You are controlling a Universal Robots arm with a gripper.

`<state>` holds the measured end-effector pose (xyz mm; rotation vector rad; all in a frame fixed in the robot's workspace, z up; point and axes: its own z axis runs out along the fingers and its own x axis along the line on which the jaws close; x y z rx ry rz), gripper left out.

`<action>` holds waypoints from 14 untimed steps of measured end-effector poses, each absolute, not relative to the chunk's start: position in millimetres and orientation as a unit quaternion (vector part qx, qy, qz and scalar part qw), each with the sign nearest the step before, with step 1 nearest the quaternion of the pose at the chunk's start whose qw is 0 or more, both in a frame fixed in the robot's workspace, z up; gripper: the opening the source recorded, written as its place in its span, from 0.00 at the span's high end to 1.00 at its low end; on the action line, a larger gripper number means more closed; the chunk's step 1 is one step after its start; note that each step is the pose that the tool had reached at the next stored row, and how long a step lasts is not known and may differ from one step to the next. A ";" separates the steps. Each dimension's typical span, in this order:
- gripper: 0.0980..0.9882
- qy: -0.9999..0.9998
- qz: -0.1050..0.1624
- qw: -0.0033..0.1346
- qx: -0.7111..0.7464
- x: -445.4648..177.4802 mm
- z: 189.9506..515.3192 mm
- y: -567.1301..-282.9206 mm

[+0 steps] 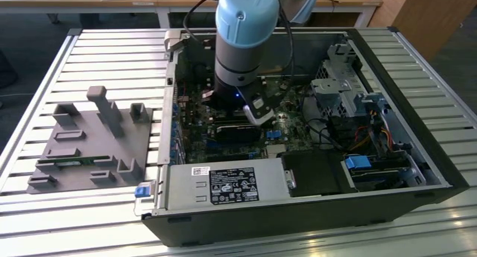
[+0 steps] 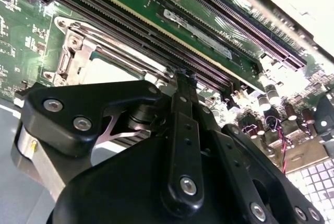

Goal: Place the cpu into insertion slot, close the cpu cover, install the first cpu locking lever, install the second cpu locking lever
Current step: 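Install the second cpu locking lever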

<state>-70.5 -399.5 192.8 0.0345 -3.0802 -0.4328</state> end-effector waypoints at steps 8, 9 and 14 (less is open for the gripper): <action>0.99 -0.989 -0.145 0.015 0.012 -72.4 189.5 -398.9; 0.99 -0.989 -0.146 0.015 0.012 -72.7 189.2 -398.9; 0.99 -0.989 -0.146 0.015 0.012 -72.9 191.5 -398.8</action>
